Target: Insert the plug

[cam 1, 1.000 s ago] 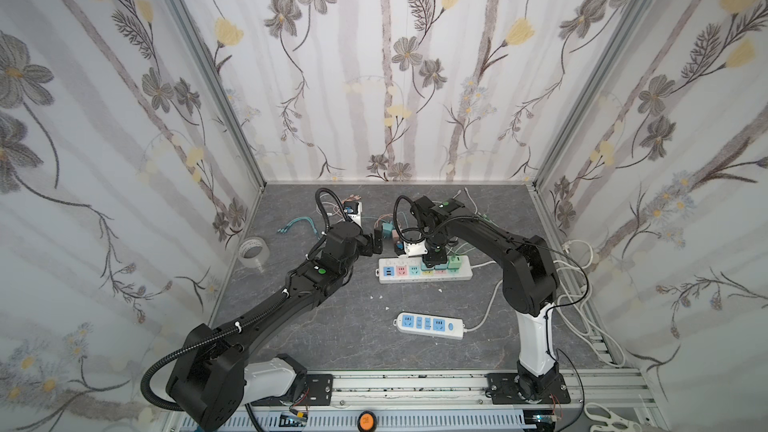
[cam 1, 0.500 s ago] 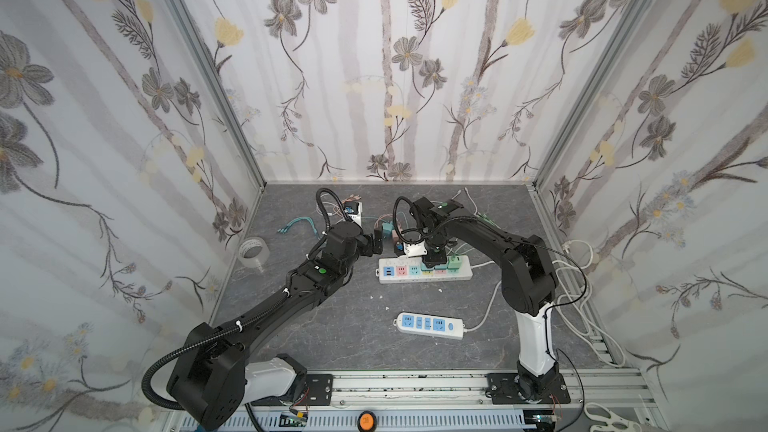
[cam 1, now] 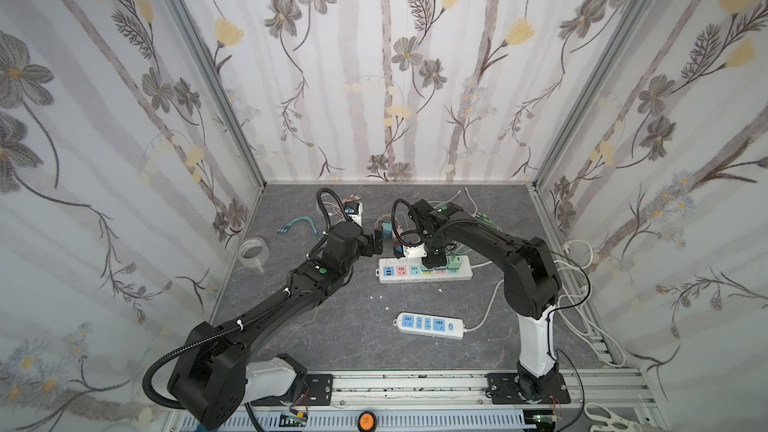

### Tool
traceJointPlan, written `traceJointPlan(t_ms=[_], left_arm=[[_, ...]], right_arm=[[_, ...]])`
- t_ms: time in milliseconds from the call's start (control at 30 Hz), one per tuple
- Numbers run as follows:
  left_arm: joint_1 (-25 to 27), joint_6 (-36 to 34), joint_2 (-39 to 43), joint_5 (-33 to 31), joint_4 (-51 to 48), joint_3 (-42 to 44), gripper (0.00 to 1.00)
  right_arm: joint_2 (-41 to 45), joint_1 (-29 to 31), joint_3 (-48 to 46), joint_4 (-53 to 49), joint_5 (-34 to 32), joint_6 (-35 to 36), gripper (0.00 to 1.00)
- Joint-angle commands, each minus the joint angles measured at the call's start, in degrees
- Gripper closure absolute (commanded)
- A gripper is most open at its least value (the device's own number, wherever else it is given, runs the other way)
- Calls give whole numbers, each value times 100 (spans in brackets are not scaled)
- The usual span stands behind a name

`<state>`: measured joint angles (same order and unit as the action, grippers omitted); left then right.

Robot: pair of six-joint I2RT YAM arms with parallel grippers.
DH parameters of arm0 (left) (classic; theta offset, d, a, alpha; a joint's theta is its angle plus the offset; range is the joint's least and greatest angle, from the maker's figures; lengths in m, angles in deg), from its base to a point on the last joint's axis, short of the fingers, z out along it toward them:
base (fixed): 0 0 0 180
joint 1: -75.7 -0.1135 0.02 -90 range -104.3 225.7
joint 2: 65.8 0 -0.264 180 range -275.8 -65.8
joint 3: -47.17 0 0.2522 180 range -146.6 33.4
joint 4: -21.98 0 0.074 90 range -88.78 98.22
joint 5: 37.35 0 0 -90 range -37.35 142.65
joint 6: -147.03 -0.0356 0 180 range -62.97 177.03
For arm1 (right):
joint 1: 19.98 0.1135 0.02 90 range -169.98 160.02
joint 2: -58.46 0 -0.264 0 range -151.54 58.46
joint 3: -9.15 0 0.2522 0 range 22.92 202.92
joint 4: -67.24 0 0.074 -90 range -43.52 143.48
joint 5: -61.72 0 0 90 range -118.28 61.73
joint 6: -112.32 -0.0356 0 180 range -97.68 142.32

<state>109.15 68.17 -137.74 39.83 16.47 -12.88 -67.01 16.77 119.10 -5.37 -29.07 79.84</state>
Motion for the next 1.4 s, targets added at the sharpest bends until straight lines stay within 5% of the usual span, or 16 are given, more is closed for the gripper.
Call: traceJointPlan(t_ms=[0,200,267,967,1167,1367], left_arm=[[-6,-27,13,-71,-6,-39,0],[-8,-158,84,-127,-16,-4,0],[-4,-258,90,-157,-33,-8,0],[0,-484,-295,-357,-612,-452,0],[-5,50,-751,-702,-985,-837,0],[175,562,-1606,-1221,-1650,-1596,0]], right_arm=[[164,16,-36,-24,32,-21,52],[436,16,-64,-216,115,-82,27],[515,16,-60,-299,113,-133,1],[1943,-53,-485,-47,1176,-297,1],[3018,-162,-1679,2523,1053,-1325,1],[4145,-568,-3049,5675,-618,-4128,1]])
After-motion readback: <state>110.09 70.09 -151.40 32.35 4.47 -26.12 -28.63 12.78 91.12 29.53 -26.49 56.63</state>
